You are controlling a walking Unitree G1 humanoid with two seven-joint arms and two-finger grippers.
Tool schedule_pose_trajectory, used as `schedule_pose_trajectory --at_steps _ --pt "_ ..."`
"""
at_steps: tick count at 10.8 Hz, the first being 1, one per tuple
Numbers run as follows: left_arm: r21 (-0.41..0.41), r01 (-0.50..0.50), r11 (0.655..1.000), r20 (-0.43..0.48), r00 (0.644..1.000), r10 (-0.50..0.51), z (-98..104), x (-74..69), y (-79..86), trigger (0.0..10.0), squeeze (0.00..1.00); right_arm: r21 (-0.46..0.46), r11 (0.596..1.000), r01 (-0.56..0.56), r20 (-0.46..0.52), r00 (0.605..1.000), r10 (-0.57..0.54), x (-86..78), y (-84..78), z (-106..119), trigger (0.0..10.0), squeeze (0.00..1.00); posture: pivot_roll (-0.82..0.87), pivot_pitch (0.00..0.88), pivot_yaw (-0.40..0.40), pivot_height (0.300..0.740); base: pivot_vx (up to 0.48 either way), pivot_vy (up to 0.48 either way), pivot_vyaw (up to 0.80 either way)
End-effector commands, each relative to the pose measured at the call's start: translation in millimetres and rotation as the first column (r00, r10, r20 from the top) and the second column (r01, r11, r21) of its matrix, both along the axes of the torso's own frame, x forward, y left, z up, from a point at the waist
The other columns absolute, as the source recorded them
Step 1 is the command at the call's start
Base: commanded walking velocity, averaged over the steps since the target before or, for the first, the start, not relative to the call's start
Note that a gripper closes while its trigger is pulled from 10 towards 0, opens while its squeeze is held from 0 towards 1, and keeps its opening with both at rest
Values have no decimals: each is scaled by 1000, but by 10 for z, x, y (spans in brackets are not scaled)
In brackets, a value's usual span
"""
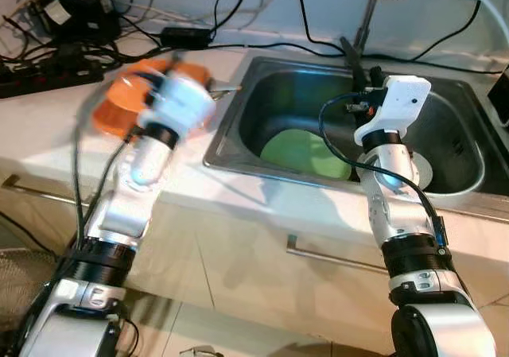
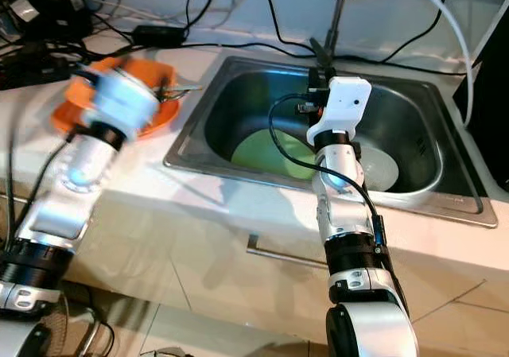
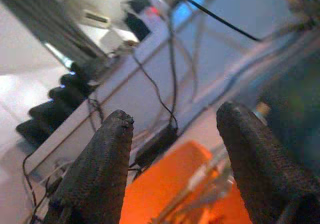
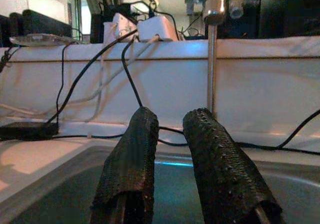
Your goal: Kitchen organization
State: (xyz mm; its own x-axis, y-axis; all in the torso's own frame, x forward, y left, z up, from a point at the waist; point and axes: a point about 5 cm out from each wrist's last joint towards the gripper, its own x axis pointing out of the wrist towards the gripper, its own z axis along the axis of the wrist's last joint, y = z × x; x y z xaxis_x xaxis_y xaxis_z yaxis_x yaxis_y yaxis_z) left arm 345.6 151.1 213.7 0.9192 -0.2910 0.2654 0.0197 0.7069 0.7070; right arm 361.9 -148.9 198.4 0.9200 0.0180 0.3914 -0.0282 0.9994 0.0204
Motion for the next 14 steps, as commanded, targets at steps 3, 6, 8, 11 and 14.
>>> schedule_pose_trajectory --at_steps 3,6,8,11,14 --pt "229 -15 973 8 1000 14 81 74 -123 10000 0 26 1000 3 -5 1000 -3 11 -5 14 10000 0 124 0 3 740 0 0 0" --pt "295 29 955 -54 998 -14 54 111 -246 10000 0 29 1000 3 -4 1000 -3 17 0 24 10000 0 125 0 8 740 0 0 0" --pt "342 32 939 -77 997 -6 25 139 -293 10000 0 31 1000 3 -3 1000 -3 21 7 25 10000 0 129 0 9 740 0 0 0" --pt "378 -7 926 -111 992 52 -22 260 -273 10000 0 32 999 3 -4 1000 -3 26 15 22 10000 0 130 0 12 740 0 0 0" --pt "393 -14 919 -147 986 78 -53 408 -317 10000 0 33 999 7 -5 1000 -7 24 13 18 10000 0 122 0 17 740 0 0 0"
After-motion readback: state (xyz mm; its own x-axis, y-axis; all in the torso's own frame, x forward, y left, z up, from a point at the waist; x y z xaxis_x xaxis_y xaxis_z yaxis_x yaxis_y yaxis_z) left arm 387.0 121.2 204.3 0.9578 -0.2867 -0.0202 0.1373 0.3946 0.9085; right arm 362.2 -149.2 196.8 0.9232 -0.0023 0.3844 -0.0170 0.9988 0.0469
